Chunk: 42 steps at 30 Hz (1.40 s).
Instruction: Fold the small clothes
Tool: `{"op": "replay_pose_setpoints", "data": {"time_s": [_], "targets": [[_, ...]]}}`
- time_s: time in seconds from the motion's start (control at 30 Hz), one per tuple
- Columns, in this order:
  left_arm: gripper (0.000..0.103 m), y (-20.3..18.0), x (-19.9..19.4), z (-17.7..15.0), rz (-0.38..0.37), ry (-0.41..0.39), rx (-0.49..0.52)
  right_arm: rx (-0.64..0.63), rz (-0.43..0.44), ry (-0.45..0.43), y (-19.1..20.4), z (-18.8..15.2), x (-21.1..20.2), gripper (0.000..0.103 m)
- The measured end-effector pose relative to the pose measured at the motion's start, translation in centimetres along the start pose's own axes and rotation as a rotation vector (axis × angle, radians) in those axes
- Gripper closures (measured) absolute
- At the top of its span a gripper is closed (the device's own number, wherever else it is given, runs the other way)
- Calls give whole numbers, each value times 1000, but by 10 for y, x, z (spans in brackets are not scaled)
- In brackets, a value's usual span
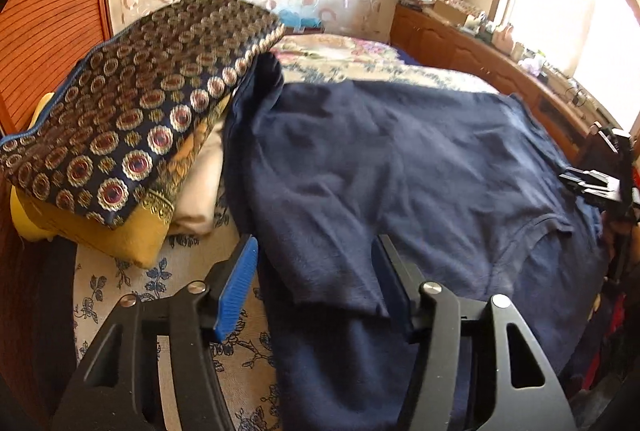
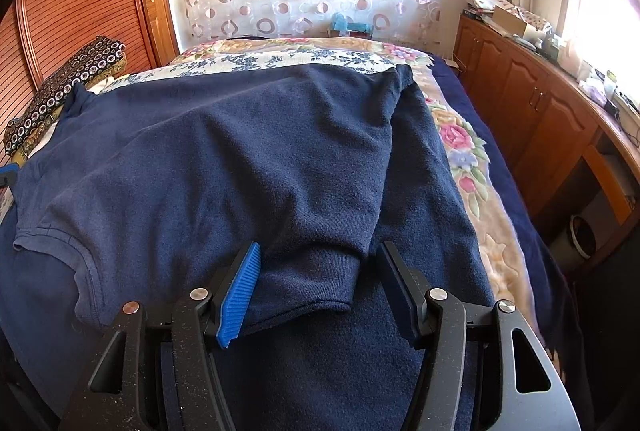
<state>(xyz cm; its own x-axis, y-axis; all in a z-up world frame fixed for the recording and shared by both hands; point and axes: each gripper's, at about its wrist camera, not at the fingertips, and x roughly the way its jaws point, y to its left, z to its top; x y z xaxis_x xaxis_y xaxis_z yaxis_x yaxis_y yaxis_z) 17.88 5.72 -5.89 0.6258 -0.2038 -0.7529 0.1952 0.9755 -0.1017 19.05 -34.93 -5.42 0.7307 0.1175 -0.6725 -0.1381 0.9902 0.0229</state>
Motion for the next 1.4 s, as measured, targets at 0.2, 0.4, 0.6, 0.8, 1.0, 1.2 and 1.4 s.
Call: {"op": "replay_pose_setpoints", "data": {"time_s": [0.2, 0.4, 0.6, 0.8, 1.0, 1.2, 1.4], "targets": [[65, 1, 8, -4, 5, 7, -3, -1, 1, 0, 0, 0, 0, 41], [73, -10, -4, 3, -34, -47, 37, -1, 1, 0, 0, 0, 0, 41], [73, -12, 10, 5, -15, 10, 44, -1, 1, -1, 0, 0, 1, 41], [92, -10, 14, 2, -46, 14, 40, -1, 0, -2, 0, 0, 1, 41], [96, -13, 6, 5, -46, -21, 49, -8, -2, 9, 0, 2, 0, 44], [97, -16, -9, 10, -83, -67, 36, -49, 50, 41, 10, 7, -5, 90], [98, -24, -44, 18, -140, -149, 34, -62, 78, -24, 10, 18, -27, 93]]}}
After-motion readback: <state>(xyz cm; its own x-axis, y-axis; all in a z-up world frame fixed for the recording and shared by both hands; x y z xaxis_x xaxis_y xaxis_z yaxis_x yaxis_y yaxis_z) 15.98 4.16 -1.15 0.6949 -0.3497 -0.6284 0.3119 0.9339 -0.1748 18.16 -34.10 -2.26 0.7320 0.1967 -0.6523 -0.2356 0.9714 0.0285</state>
